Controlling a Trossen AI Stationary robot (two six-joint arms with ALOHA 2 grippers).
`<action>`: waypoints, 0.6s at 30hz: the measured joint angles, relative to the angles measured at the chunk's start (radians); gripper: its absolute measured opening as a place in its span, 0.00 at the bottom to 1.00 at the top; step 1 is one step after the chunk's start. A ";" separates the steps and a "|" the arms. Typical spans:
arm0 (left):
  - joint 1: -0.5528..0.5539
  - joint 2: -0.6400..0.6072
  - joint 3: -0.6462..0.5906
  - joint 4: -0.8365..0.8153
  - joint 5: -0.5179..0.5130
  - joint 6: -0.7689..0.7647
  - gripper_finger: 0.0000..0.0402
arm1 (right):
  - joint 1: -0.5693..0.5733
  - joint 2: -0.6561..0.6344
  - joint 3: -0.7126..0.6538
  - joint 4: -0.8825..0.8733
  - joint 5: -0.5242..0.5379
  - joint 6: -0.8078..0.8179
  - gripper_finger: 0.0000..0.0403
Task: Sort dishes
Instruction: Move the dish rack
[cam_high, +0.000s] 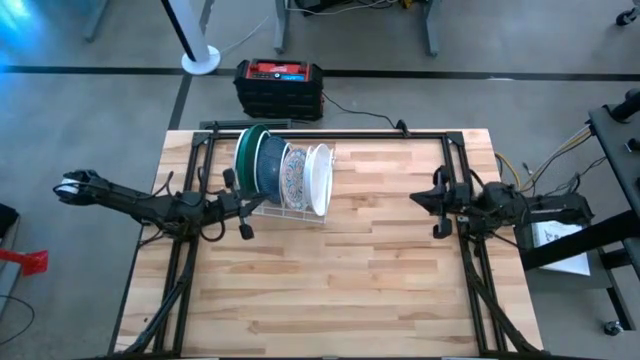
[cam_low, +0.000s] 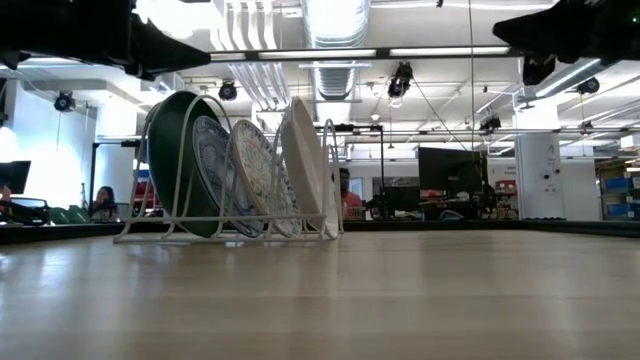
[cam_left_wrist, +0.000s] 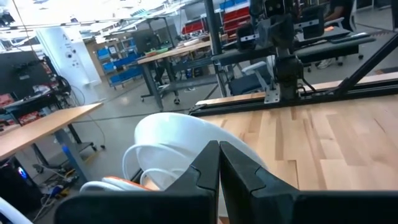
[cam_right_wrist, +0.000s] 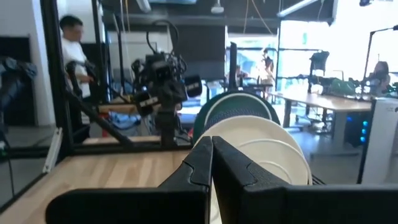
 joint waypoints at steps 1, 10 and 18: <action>0.001 0.000 -0.001 0.000 0.000 -0.003 0.00 | 0.000 -0.027 -0.009 -0.007 -0.001 0.005 0.00; 0.003 0.000 -0.004 -0.001 -0.009 -0.024 0.00 | 0.000 -0.212 -0.101 -0.052 -0.029 0.028 0.00; 0.011 0.004 -0.004 -0.001 -0.133 -0.027 0.00 | 0.000 -0.211 -0.160 -0.055 -0.048 0.041 0.00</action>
